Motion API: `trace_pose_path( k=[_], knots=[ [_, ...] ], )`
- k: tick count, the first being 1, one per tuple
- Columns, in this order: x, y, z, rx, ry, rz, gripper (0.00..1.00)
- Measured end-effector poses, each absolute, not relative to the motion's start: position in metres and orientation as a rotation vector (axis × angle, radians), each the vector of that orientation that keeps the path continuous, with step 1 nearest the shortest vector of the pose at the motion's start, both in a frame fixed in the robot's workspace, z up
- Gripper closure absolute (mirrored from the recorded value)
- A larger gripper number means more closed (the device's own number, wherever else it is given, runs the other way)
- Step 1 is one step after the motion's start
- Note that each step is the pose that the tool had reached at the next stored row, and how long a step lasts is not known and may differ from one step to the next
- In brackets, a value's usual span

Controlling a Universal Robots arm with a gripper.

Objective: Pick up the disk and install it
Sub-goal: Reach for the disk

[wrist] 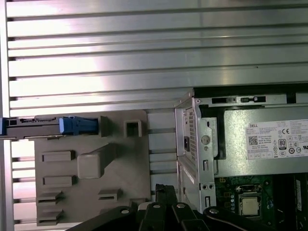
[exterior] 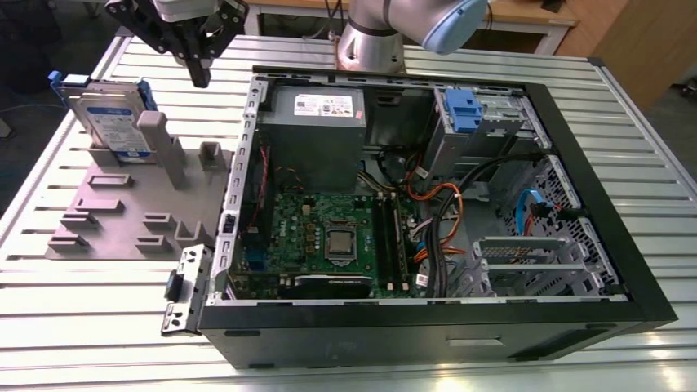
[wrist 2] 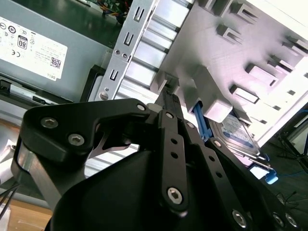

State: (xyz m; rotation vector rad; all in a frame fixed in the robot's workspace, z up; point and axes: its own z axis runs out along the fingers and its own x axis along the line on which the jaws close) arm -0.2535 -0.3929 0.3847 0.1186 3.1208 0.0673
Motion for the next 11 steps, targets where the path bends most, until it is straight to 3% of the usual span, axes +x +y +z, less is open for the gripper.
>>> trace_pose_path(
  k=[11],
  knots=[
    [-0.255,-0.3929,0.3847,0.119,3.121,0.067,0.89]
  ],
)
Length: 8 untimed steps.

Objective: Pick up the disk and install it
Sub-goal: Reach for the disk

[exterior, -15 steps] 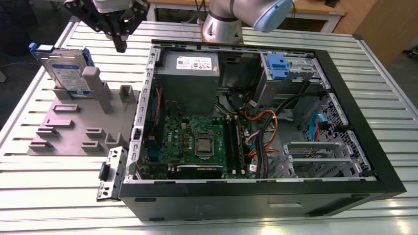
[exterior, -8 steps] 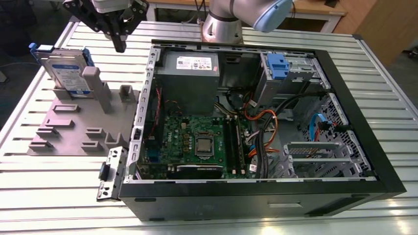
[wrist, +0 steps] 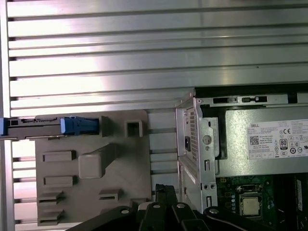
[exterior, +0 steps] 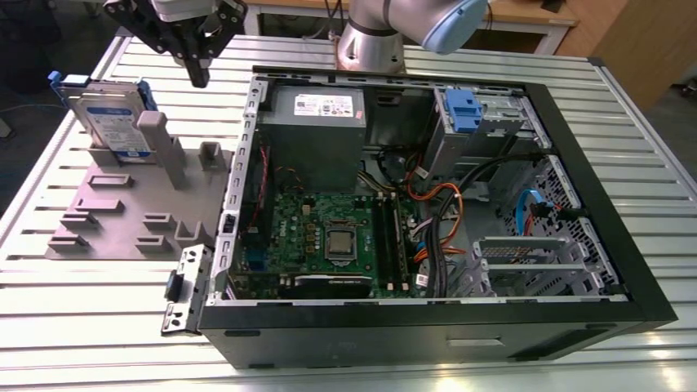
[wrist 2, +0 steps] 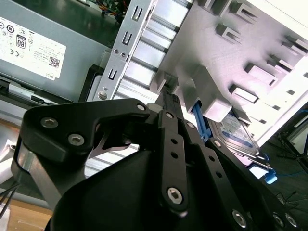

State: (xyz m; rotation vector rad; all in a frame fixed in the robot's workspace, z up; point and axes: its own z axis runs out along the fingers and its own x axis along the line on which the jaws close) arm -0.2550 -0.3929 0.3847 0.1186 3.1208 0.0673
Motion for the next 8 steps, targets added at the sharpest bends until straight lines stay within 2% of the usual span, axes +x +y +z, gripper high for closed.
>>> trace_pose_path(
  k=[8],
  knots=[
    [-0.2587,-0.3929,0.3846,0.119,3.121,0.067,0.89]
  ],
)
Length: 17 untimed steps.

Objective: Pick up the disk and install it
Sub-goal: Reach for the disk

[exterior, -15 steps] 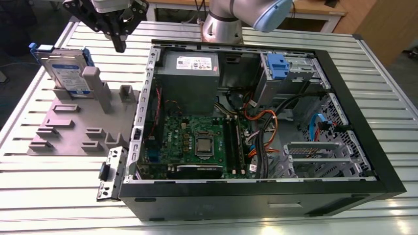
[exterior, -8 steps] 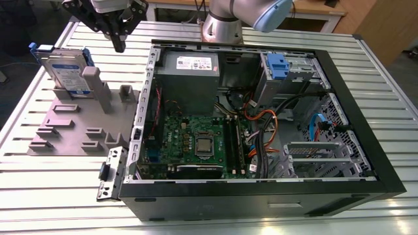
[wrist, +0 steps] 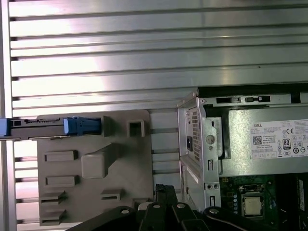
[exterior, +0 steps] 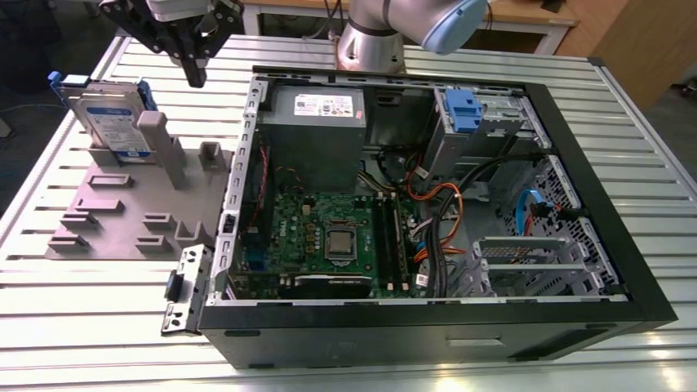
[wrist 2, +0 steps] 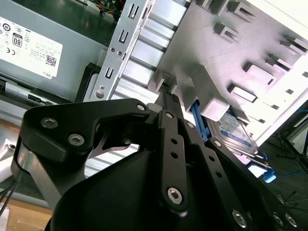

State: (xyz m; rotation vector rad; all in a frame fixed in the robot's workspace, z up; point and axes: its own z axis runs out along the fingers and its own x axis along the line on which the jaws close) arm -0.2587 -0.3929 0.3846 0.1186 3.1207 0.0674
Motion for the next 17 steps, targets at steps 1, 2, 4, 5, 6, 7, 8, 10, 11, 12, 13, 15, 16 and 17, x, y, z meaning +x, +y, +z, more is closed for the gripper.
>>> trace_pose_path(
  k=[1,2,4,5,6,7,8,10,11,12,13,15,16,17],
  knots=[
    [-0.2594,-0.3929,0.3847,0.119,3.121,0.067,0.89],
    [-0.26,-0.3929,0.3846,0.119,3.121,0.067,0.89],
    [-0.2615,-0.3929,0.3846,0.119,3.121,0.067,0.89],
    [-0.2621,-0.3929,0.3846,0.119,3.121,0.067,0.89],
    [-0.2628,-0.3929,0.3846,0.119,3.121,0.067,0.89],
    [-0.2634,-0.3929,0.3846,0.119,3.121,0.067,0.89],
    [-0.264,-0.3929,0.3846,0.119,3.121,0.067,0.89],
    [-0.2646,-0.3929,0.3846,0.118,3.121,0.067,0.89],
    [-0.2648,-0.3929,0.3846,0.118,3.121,0.067,0.89],
    [-0.2649,-0.3929,0.3846,0.118,3.121,0.067,0.89],
    [-0.265,-0.3929,0.3846,0.119,3.121,0.067,0.89],
    [-0.2651,-0.3929,0.3846,0.119,3.121,0.067,0.89],
    [-0.2652,-0.3929,0.3846,0.119,3.121,0.067,0.89],
    [-0.2654,-0.3929,0.3846,0.119,3.121,0.067,0.89]
  ],
)
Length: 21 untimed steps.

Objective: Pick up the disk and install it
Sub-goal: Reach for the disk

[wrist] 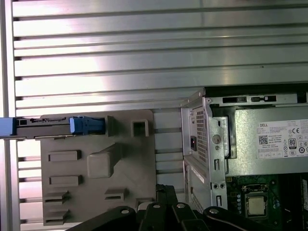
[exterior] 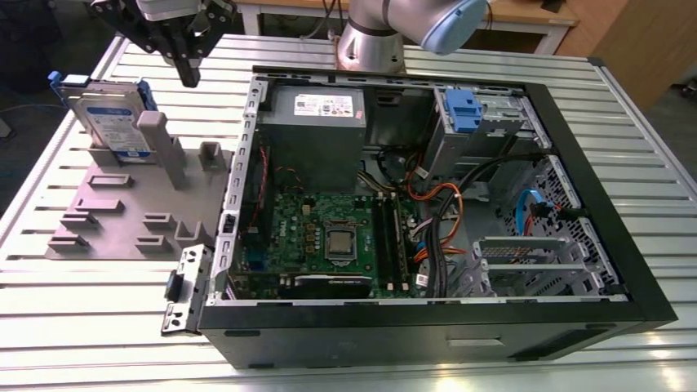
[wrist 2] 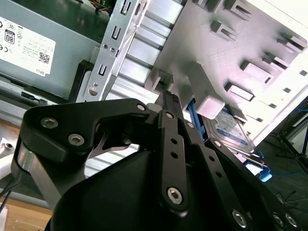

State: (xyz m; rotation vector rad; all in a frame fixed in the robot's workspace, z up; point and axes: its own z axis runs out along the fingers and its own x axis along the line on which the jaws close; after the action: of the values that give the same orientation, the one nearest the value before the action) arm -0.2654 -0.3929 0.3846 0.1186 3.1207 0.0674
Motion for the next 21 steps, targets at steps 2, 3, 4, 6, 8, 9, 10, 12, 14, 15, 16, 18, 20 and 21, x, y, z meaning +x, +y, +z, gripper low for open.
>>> trace_pose_path(
  k=[2,3,4,6,8,9,10,12,14,15,16,18,20,21],
  knots=[
    [-0.2661,-0.3929,0.3846,0.119,3.121,0.067,0.89],
    [-0.2665,-0.3929,0.3846,0.119,3.121,0.067,0.89],
    [-0.2669,-0.3929,0.3846,0.119,3.121,0.067,0.89],
    [-0.2675,-0.3929,0.3846,0.119,3.121,0.067,0.89],
    [-0.2681,-0.3929,0.3846,0.119,3.121,0.067,0.89],
    [-0.2683,-0.3929,0.3846,0.119,3.121,0.067,0.89],
    [-0.2686,-0.3929,0.3846,0.119,3.121,0.067,0.89],
    [-0.2691,-0.3929,0.3846,0.119,3.121,0.067,0.89],
    [-0.2696,-0.3929,0.3846,0.118,3.121,0.067,0.89],
    [-0.2698,-0.3929,0.3846,0.119,3.121,0.067,0.89],
    [-0.27,-0.3929,0.3846,0.119,3.121,0.067,0.89],
    [-0.2704,-0.3929,0.3846,0.119,3.121,0.067,0.89],
    [-0.2727,-0.3929,0.3846,0.119,3.121,0.067,0.89],
    [-0.273,-0.3929,0.3846,0.119,3.121,0.067,0.89]
  ],
)
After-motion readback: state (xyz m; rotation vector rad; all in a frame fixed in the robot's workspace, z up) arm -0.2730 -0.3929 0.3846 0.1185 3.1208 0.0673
